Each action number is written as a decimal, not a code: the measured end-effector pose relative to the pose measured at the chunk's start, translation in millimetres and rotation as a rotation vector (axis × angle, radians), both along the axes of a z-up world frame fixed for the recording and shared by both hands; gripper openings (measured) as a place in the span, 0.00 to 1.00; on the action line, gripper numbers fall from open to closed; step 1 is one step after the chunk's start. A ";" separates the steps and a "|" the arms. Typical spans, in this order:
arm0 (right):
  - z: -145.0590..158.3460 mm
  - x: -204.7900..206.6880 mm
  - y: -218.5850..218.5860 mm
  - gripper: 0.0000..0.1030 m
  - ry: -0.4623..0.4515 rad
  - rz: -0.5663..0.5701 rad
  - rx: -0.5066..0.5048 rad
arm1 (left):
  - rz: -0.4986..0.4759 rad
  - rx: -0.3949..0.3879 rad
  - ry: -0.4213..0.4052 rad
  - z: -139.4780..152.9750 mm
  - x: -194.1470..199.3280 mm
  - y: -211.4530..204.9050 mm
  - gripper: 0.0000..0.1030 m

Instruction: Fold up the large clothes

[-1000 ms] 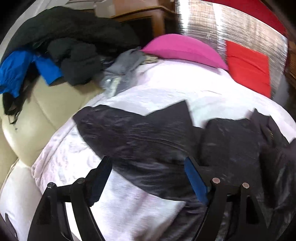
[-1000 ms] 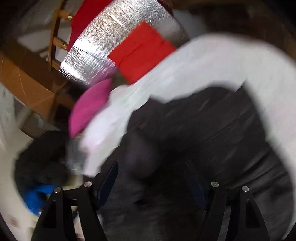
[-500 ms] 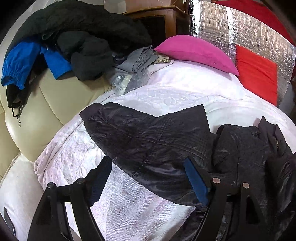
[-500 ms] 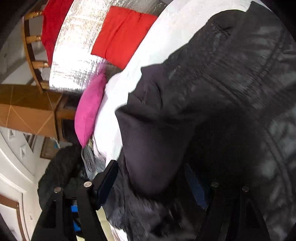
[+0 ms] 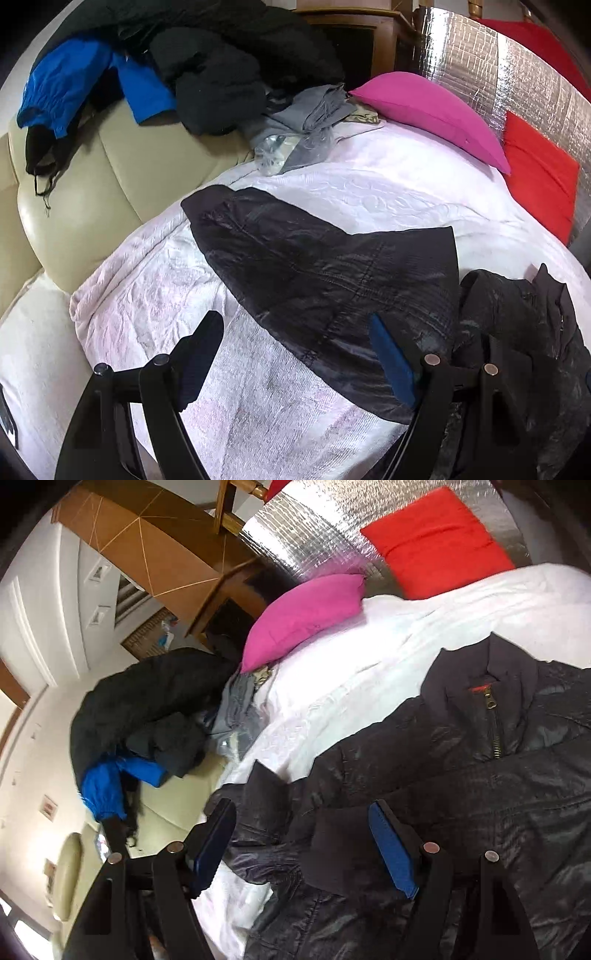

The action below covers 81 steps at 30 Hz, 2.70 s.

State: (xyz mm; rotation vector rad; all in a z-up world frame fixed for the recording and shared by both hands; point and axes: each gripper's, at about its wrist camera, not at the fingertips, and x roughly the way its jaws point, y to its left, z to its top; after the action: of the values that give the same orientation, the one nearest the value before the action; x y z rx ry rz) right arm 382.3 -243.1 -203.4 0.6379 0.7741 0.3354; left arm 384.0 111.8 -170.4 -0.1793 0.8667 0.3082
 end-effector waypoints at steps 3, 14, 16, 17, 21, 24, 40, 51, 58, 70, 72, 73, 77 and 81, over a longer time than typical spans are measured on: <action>-12.6 -3.2 -2.9 0.74 0.067 -0.056 -0.125 | -0.014 -0.004 0.001 -1.0 -1.1 -4.9 0.79; -65.4 10.9 31.0 0.64 0.286 0.019 -0.295 | -0.137 -0.018 -0.045 12.2 -6.8 -33.0 0.79; -47.6 5.5 19.9 0.64 0.224 -0.009 -0.295 | -0.186 -0.023 -0.062 14.9 -8.5 -42.4 0.80; -37.1 2.6 9.9 0.64 0.197 -0.038 -0.317 | -0.208 -0.019 -0.070 16.3 -9.7 -49.0 0.81; -9.8 -13.9 -50.4 0.65 0.145 -0.234 -0.356 | -0.337 -0.020 -0.095 19.0 -14.6 -91.1 0.84; -9.1 -28.3 -103.3 0.65 0.182 -0.369 -0.360 | -0.452 0.006 -0.099 17.1 -18.5 -135.0 0.84; -65.1 -62.9 -155.2 0.66 0.272 -0.363 -0.483 | -0.602 0.237 0.149 -61.9 -2.7 -262.7 0.85; -66.7 -74.4 -162.1 0.68 0.282 -0.382 -0.439 | -0.595 0.234 -0.033 -3.5 -29.0 -224.7 0.85; -30.4 -81.0 -140.0 0.68 0.102 -0.367 -0.360 | -0.448 0.183 -0.078 13.9 -19.0 -148.8 0.85; -59.5 -38.6 -74.8 0.73 0.276 -0.134 -0.480 | -0.128 0.032 -0.023 10.7 9.6 -1.8 0.86; -47.2 -43.2 -75.2 0.72 0.221 -0.161 -0.447 | -0.088 0.032 -0.016 9.7 11.5 18.1 0.86; -39.5 -45.5 -74.7 0.72 0.185 -0.171 -0.440 | -0.076 0.030 -0.013 8.9 11.8 26.9 0.86; -19.5 -52.9 -68.5 0.73 0.080 -0.172 -0.408 | 0.004 0.006 0.019 -2.3 23.4 71.0 0.86; -27.6 -38.7 -51.0 0.73 0.117 -0.086 -0.372 | 0.084 -0.007 0.076 -24.5 39.4 111.8 0.86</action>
State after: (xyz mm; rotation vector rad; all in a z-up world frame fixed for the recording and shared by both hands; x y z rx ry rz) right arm 343.6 -294.0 -230.9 0.3402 0.8913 0.0706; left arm 423.4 223.6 -195.0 -0.2119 0.9368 0.3923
